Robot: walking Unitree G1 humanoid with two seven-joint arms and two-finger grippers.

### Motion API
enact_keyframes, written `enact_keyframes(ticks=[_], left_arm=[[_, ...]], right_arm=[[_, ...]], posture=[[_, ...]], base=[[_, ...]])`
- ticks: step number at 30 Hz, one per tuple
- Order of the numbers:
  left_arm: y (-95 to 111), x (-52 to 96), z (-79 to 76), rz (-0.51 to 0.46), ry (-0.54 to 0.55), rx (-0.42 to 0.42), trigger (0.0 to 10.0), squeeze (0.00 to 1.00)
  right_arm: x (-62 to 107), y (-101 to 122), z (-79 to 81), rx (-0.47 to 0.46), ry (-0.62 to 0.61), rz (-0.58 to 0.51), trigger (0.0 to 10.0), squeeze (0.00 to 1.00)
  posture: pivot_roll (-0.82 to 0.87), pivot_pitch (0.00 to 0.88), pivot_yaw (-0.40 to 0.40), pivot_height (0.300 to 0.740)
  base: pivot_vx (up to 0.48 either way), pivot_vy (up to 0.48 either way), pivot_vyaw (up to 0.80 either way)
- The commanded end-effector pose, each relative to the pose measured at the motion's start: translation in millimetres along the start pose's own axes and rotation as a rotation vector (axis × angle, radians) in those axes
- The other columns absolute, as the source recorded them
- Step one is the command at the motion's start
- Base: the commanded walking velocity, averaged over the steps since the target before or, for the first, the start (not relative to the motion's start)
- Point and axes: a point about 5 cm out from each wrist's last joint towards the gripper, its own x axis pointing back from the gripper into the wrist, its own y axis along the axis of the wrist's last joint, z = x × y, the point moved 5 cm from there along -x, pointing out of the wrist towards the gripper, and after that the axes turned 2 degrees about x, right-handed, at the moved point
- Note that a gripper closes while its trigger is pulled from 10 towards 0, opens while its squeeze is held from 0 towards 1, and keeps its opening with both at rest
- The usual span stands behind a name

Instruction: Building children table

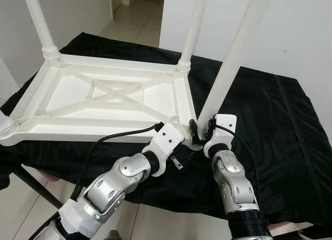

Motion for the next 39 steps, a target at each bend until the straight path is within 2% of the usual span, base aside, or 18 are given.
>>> enact_keyframes(ticks=[1,2,3,4,6,7,8,15,17,21,24,25,26,39], left_arm=[[-1,-1.3,-13.7,0.011,-0.14,-0.011,10.0,0.0],[-1,-1.3,-13.7,0.011,-0.14,-0.011,10.0,0.0],[-1,-1.3,-14.0,0.01,-0.14,-0.011,10.0,0.0],[-1,-1.3,-14.0,0.01,-0.14,-0.011,10.0,0.0],[-2,-1.5,-14.2,0.01,-0.14,-0.013,10.0,0.0],[-2,-1.5,-14.2,0.01,-0.14,-0.013,10.0,0.0],[-2,-1.9,-13.5,0.01,-0.139,-0.015,10.0,0.0],[0,-2.0,-12.1,0.007,-0.14,-0.022,10.0,0.0],[0,-2.0,-12.1,0.007,-0.14,-0.022,10.0,0.0],[0,-1.7,-12.1,0.008,-0.144,-0.028,10.0,0.0],[0,-1.7,-12.1,0.008,-0.144,-0.028,10.0,0.0],[0,-1.8,-12.2,0.008,-0.144,-0.029,10.0,0.0],[0,-1.5,-12.6,0.009,-0.143,-0.028,10.0,0.0],[-3,0.1,-14.4,0.017,-0.144,-0.01,10.0,0.0]], right_arm=[[-4.4,2,-4.1,0.004,0.052,-0.006,10.0,0.12],[-4.4,2,-4.1,0.004,0.052,-0.006,10.0,0.12],[-7.4,5,-3.7,0.032,0.117,-0.011,10.0,0.0],[-7.4,5,-3.7,0.032,0.117,-0.011,10.0,0.0],[-11.6,3,-4.2,0.102,0.233,-0.002,10.0,0.0],[-11.6,3,-4.2,0.102,0.233,-0.002,10.0,0.0],[-12.7,-1,-1.4,0.152,0.324,0.012,10.0,0.0],[-15.6,-12,12.1,0.256,0.522,0.044,10.0,0.0],[-15.6,-12,12.1,0.256,0.522,0.044,10.0,0.0],[-22.4,-15,17.2,0.278,0.608,0.054,10.0,0.0],[-22.4,-15,17.2,0.278,0.608,0.054,10.0,0.0],[-25.6,-14,17.3,0.271,0.618,0.049,9.4,0.0],[-29.4,-13,16.3,0.257,0.626,0.044,0.0,0.0],[-30.7,-19,3.2,0.198,0.611,0.054,0.0,0.0]], posture=[[0.16,0.012,-0.126,0.74],[0.16,0.012,-0.126,0.74],[0.16,0.009,-0.127,0.74],[0.16,0.009,-0.127,0.74],[0.16,0.002,-0.13,0.74],[0.16,0.002,-0.13,0.74],[0.16,0.0,-0.129,0.74],[0.17,0.0,-0.119,0.74],[0.17,0.0,-0.119,0.74],[0.17,0.0,-0.119,0.74],[0.17,0.0,-0.119,0.74],[0.17,0.0,-0.12,0.74],[0.18,0.0,-0.122,0.74],[0.17,0.001,-0.12,0.74]], base=[[0.0,0.0,0.0],[0.0,0.0,0.0],[0.0,0.0,0.0],[0.0,0.0,0.0],[0.0,0.0,0.0],[0.0,0.0,0.0],[0.0,0.0,0.0],[0.0,0.0,0.0],[0.0,0.0,0.0],[0.0,0.0,0.0],[0.0,0.0,0.0],[0.0,0.0,0.0],[0.0,0.0,0.0],[0.0,0.0,0.0]])
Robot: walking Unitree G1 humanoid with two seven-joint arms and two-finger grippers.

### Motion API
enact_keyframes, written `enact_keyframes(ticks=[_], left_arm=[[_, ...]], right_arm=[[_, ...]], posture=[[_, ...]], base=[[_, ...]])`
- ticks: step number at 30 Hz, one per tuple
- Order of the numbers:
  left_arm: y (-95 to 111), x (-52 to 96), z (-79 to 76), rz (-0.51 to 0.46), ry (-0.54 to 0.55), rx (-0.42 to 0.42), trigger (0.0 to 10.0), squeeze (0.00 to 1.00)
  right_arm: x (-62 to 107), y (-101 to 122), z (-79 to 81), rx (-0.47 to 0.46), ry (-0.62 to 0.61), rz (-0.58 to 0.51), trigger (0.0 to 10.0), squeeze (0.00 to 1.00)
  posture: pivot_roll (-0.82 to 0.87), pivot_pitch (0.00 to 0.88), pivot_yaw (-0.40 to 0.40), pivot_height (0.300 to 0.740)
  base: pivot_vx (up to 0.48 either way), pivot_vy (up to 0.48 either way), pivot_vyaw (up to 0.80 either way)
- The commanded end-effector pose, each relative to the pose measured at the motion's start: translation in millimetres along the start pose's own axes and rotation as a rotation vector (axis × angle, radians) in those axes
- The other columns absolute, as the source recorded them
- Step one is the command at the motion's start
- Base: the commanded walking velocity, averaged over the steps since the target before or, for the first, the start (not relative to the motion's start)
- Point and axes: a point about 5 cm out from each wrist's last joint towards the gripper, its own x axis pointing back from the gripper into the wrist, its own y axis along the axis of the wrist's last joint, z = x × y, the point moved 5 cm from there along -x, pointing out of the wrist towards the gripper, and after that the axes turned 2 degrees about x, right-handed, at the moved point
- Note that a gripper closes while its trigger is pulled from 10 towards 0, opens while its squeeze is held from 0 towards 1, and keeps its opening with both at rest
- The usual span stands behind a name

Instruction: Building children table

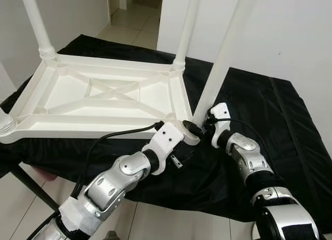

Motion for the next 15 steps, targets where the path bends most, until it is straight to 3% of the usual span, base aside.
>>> enact_keyframes(ticks=[1,7,8,9,13,15], left_arm=[[-2,1.6,-17.1,0.011,-0.148,-0.003,10.0,0.0],[-2,2.0,-19.2,0.012,-0.157,-0.003,10.0,0.0],[-3,1.9,-19.6,0.012,-0.158,-0.002,10.0,0.0],[-3,1.9,-20.0,0.012,-0.159,-0.002,10.0,0.0],[-3,1.2,-20.1,0.013,-0.161,-0.002,10.0,0.0],[-3,1.0,-20.4,0.013,-0.162,-0.004,10.0,0.0]], right_arm=[[1.5,-5,1.3,0.017,0.011,0.019,0.0,0.0],[7.8,-7,-6.8,0.001,-0.095,0.003,0.0,0.0],[9.1,-10,-11.0,0.001,-0.147,0.015,7.0,0.0],[9.9,-12,-13.3,-0.006,-0.187,0.017,10.0,0.0],[12.9,-17,-20.3,-0.034,-0.305,0.038,10.0,0.0],[17.7,-23,-25.9,-0.078,-0.435,0.061,10.0,0.0]], posture=[[0.17,0.001,-0.12,0.74],[0.16,0.016,-0.119,0.74],[0.16,0.022,-0.121,0.74],[0.16,0.028,-0.123,0.74],[0.16,0.031,-0.124,0.74],[0.16,0.047,-0.133,0.74]], base=[[0.0,0.0,0.0],[0.0,0.0,0.0],[0.0,0.0,0.0],[0.0,0.0,0.0],[0.0,0.0,0.0],[0.0,0.0,0.0]])
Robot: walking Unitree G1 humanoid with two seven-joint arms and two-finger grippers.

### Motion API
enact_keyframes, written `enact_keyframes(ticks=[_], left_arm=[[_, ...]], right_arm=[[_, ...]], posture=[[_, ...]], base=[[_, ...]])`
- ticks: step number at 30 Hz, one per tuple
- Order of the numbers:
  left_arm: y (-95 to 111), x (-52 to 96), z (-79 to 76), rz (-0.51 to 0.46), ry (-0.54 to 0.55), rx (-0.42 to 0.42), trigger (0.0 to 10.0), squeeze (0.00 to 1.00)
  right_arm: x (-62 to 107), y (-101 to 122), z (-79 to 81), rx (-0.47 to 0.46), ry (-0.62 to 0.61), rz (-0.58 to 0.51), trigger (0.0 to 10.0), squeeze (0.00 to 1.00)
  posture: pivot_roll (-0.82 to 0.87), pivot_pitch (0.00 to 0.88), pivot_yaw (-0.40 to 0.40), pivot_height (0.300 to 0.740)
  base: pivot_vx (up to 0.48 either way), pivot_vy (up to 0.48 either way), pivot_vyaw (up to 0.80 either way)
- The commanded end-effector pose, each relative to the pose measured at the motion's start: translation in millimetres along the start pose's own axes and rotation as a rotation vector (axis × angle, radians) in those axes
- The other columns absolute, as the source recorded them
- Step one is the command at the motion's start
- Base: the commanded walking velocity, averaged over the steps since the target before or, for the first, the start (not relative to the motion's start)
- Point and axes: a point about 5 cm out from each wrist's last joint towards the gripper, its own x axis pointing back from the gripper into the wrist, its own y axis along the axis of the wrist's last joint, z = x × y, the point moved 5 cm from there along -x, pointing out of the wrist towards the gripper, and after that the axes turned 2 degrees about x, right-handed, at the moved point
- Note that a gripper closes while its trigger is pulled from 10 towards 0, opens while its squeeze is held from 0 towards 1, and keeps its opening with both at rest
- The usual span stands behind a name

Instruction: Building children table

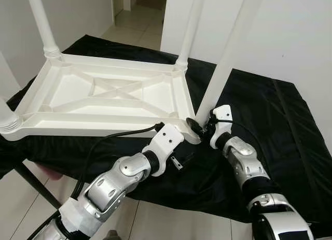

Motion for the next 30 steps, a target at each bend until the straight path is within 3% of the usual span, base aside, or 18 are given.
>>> enact_keyframes(ticks=[1,4,7,11,16,18,20,21,25,26,30], left_arm=[[-1,1.0,-17.9,0.01,-0.154,-0.005,10.0,0.0],[-1,1.0,-18.1,0.009,-0.155,-0.007,10.0,0.0],[-1,1.1,-18.3,0.008,-0.155,-0.006,10.0,0.0],[-5,-1.2,-17.1,0.014,-0.157,-0.007,10.0,0.0],[-5,-3.2,-16.4,0.012,-0.158,-0.007,10.0,0.0],[-2,-6.1,-11.9,0.001,-0.15,-0.007,10.0,0.0],[-1,-6.7,-10.3,-0.002,-0.148,-0.007,10.0,0.0],[-1,-6.7,-8.7,-0.003,-0.145,-0.007,10.0,0.0],[-1,-6.2,-8.7,-0.003,-0.144,-0.007,10.0,0.0],[-1,-5.4,-8.9,-0.003,-0.145,-0.005,10.0,0.0],[-3,-1.7,-8.0,0.007,-0.156,-0.012,10.0,0.0]], right_arm=[[9.8,-18,-18.7,0.02,-0.113,0.082,10.0,0.0],[14.3,-18,-20.3,-0.016,-0.225,0.081,10.0,0.0],[16.3,-18,-20.4,-0.025,-0.262,0.079,10.0,0.0],[28.1,-20,-22.3,-0.064,-0.499,0.094,10.0,0.0],[30.6,-19,-10.5,-0.095,-0.542,0.097,10.0,0.0],[28.4,-14,-0.1,-0.086,-0.482,0.076,10.0,0.0],[29.4,-11,-0.7,-0.076,-0.48,0.066,10.0,0.0],[31.9,-9,-2.6,-0.071,-0.488,0.052,10.0,0.08],[34.3,-8,-3.4,-0.074,-0.493,0.046,10.0,0.08],[35.8,-6,-3.3,-0.079,-0.487,0.036,10.0,1.0],[42.9,3,-5.3,-0.081,-0.456,-0.006,10.0,1.0]], posture=[[0.16,0.047,-0.133,0.74],[0.17,0.056,-0.141,0.74],[0.17,0.057,-0.142,0.74],[0.16,0.058,-0.146,0.74],[0.16,0.053,-0.144,0.74],[0.14,0.04,-0.128,0.74],[0.14,0.04,-0.128,0.74],[0.13,0.039,-0.114,0.74],[0.13,0.04,-0.11,0.74],[0.13,0.043,-0.101,0.74],[0.12,0.047,-0.079,0.74]], base=[[0.0,0.0,0.0],[0.0,0.0,0.0],[0.0,0.0,0.0],[0.0,0.0,0.0],[0.0,0.0,0.0],[0.0,0.0,0.0],[0.0,0.0,0.0],[0.0,0.0,0.0],[0.0,0.0,0.0],[0.0,0.0,0.0],[0.0,0.0,0.0]])
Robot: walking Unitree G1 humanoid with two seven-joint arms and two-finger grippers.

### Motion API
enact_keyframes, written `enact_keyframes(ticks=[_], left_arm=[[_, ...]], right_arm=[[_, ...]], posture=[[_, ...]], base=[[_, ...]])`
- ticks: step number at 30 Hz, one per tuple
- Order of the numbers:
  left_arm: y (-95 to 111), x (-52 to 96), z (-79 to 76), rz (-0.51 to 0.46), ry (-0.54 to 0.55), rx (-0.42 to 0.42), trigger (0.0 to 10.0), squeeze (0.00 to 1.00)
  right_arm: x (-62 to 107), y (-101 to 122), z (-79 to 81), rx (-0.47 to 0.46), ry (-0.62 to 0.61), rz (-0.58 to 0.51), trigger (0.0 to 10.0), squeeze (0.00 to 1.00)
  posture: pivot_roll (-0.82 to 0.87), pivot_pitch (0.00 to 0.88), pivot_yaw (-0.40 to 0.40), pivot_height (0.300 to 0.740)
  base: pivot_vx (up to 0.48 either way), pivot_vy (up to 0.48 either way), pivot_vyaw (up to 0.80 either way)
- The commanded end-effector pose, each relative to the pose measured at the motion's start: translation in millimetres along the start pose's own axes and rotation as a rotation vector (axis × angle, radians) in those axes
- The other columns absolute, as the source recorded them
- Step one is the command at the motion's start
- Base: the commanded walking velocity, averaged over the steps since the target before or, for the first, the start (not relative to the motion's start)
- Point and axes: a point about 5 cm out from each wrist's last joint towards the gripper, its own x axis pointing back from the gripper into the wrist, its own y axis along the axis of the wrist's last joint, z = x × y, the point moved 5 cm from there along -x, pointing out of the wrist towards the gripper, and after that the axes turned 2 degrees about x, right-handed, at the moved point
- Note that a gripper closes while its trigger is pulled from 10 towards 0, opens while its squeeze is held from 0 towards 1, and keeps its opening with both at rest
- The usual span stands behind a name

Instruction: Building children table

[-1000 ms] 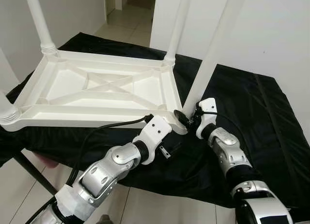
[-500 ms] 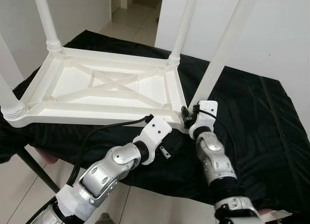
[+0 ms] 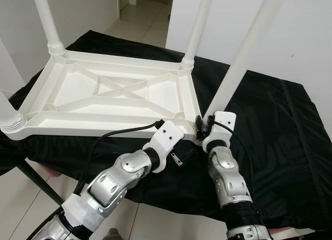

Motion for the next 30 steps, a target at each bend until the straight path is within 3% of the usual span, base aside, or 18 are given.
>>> enact_keyframes(ticks=[1,7,8,10,12,16,25,26,27,28,29,30], left_arm=[[-1,3.5,-16.4,0.005,-0.176,-0.005,10.0,0.0],[-2,4.4,-14.7,0.011,-0.18,-0.015,10.0,0.0],[-2,4.3,-14.5,0.011,-0.181,-0.017,10.0,0.0],[0,3.9,-14.3,0.008,-0.183,-0.02,10.0,0.0],[0,3.9,-14.3,0.008,-0.183,-0.02,10.0,0.0],[1,3.7,-15.7,0.006,-0.182,-0.02,10.0,0.0],[1,2.9,-19.9,0.003,-0.194,-0.019,10.0,0.0],[2,2.3,-19.7,0.001,-0.19,-0.02,10.0,0.0],[3,1.8,-19.3,-0.001,-0.186,-0.02,10.0,0.0],[3,1.8,-19.3,-0.001,-0.186,-0.02,10.0,0.0],[3,1.5,-18.8,-0.003,-0.181,-0.018,10.0,0.0],[3,1.5,-18.5,-0.004,-0.178,-0.016,10.0,0.0]], right_arm=[[3.6,-6,-15.5,0.009,-0.015,0.023,10.0,1.0],[1.2,-6,-17.0,0.004,0.087,0.028,10.0,1.0],[-0.5,-8,-13.5,0.014,0.163,0.037,10.0,0.0],[-3.3,-10,-7.0,0.035,0.324,0.053,10.0,0.0],[-3.3,-10,-7.0,0.035,0.324,0.053,10.0,0.0],[-9.6,-11,1.4,0.155,0.555,0.043,10.0,0.0],[-15.7,-6,13.3,0.174,0.706,0.027,10.0,0.0],[-17.6,-5,14.8,0.177,0.722,0.027,4.9,0.0],[-18.9,-5,15.3,0.173,0.741,0.03,2.1,0.0],[-18.9,-5,15.3,0.173,0.741,0.03,2.1,0.0],[-19.5,-6,16.0,0.175,0.757,0.035,0.0,0.0],[-19.4,-7,17.4,0.181,0.774,0.039,0.0,0.0]], posture=[[0.12,0.046,-0.076,0.74],[0.11,0.047,-0.072,0.74],[0.11,0.048,-0.073,0.74],[0.12,0.049,-0.072,0.74],[0.12,0.049,-0.072,0.74],[0.12,0.049,-0.068,0.74],[0.13,0.042,-0.077,0.74],[0.14,0.042,-0.085,0.74],[0.14,0.042,-0.091,0.74],[0.14,0.042,-0.091,0.74],[0.15,0.042,-0.092,0.74],[0.15,0.043,-0.096,0.74]], base=[[0.0,0.0,0.0],[0.0,0.0,0.0],[0.0,0.0,0.0],[0.0,0.0,0.0],[0.0,0.0,0.0],[0.0,0.0,0.0],[0.0,0.0,0.0],[0.0,0.0,0.0],[0.0,0.0,0.0],[0.0,0.0,0.0],[0.0,0.0,0.0],[0.0,0.0,0.0]])
